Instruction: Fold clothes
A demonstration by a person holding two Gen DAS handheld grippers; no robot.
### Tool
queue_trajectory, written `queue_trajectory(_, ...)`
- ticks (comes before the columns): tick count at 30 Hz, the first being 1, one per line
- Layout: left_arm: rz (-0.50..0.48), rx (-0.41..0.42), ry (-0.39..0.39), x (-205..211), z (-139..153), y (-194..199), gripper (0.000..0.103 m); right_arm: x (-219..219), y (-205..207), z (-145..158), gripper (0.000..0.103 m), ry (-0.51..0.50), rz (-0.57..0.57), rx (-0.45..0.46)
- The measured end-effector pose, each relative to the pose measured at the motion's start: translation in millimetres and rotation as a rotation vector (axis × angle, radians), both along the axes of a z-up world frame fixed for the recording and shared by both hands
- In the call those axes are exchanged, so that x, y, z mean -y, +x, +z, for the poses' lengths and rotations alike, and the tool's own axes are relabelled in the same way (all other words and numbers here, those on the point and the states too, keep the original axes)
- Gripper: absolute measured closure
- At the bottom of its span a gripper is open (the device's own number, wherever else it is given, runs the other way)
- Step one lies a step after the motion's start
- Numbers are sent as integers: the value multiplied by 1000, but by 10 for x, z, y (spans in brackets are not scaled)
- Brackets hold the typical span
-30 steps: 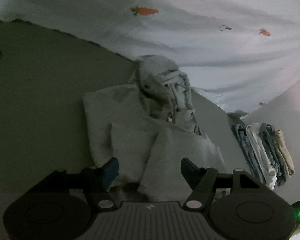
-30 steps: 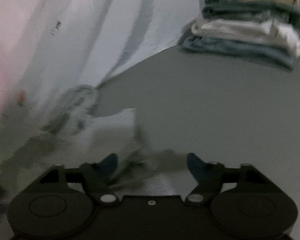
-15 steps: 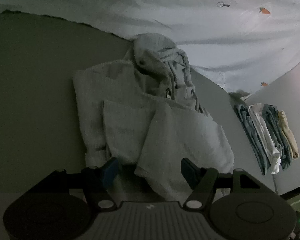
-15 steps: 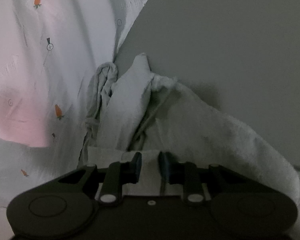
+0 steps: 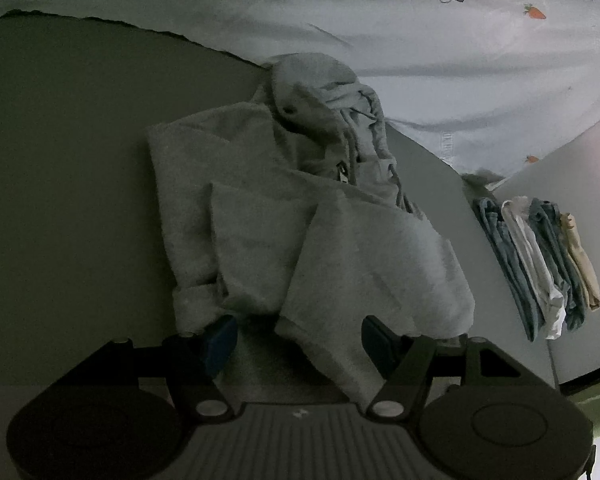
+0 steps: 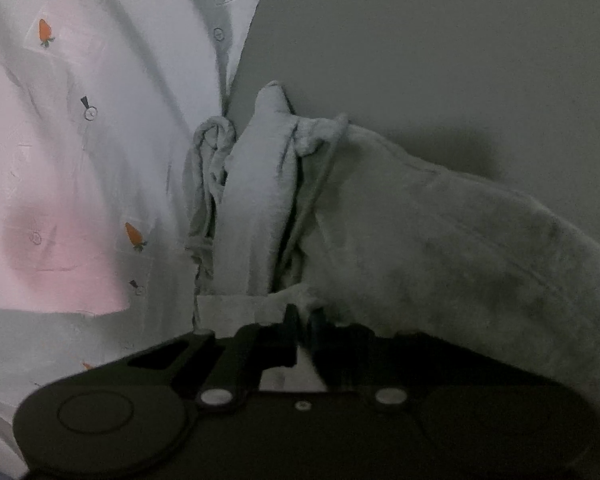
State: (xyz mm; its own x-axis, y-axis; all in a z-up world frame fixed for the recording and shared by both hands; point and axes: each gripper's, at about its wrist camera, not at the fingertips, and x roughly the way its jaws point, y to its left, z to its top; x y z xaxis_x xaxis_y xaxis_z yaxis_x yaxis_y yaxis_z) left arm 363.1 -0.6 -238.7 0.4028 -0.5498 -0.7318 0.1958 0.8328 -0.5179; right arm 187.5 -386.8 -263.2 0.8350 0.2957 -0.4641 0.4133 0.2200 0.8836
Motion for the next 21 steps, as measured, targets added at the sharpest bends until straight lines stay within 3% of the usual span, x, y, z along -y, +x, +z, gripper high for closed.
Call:
queue_trajectory(4,-1,1,-2,-15,21,21,34,30,117,172,98,-52,25,18)
queue_trajectory(10,29,10,-1,-61,58,85,34,0,668,734,98,-109,88,173)
queue_trajectory(15,97,32,1,-151,151,60,34,-346,1309,1248,98,-43,227,339)
queue_trajectory(18,153,52,6,-245,216,13,34,-572,1557,1600,98,27,314,459)
queue_trajectory(21,219,61,-2,-365,270,-42,34,-627,1667,1841,98,24,351,529)
